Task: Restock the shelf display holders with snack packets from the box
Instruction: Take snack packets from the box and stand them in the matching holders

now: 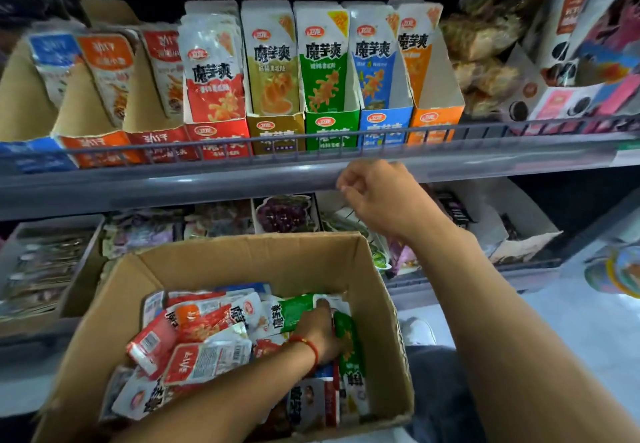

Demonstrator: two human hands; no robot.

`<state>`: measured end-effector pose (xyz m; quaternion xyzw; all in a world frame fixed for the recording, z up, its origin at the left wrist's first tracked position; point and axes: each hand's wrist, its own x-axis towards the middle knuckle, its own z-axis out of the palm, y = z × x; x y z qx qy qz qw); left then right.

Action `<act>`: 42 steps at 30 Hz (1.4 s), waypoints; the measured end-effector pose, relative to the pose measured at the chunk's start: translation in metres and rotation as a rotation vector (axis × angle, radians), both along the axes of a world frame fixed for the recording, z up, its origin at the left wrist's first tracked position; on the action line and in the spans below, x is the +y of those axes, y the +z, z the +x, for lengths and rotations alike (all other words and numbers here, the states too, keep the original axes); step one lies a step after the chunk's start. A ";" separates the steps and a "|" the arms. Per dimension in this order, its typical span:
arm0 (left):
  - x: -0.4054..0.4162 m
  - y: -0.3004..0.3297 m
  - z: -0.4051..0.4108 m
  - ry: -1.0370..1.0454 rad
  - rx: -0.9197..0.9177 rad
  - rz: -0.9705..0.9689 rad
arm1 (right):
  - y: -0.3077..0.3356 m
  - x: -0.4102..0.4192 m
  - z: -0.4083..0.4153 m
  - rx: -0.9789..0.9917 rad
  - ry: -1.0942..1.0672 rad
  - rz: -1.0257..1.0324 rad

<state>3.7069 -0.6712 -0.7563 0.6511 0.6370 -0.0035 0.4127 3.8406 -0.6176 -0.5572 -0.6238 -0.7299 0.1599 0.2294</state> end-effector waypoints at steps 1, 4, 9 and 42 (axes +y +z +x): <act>0.002 -0.005 0.005 0.028 0.004 0.009 | 0.000 0.001 0.000 -0.002 0.003 0.000; 0.009 -0.006 0.014 0.126 0.020 0.047 | 0.000 0.003 0.001 -0.007 0.021 0.000; 0.016 0.020 -0.011 0.329 -0.074 -0.007 | -0.001 0.006 0.005 -0.027 0.047 0.008; 0.017 0.206 -0.167 0.769 -1.100 0.401 | 0.100 -0.038 0.006 0.272 -0.243 0.461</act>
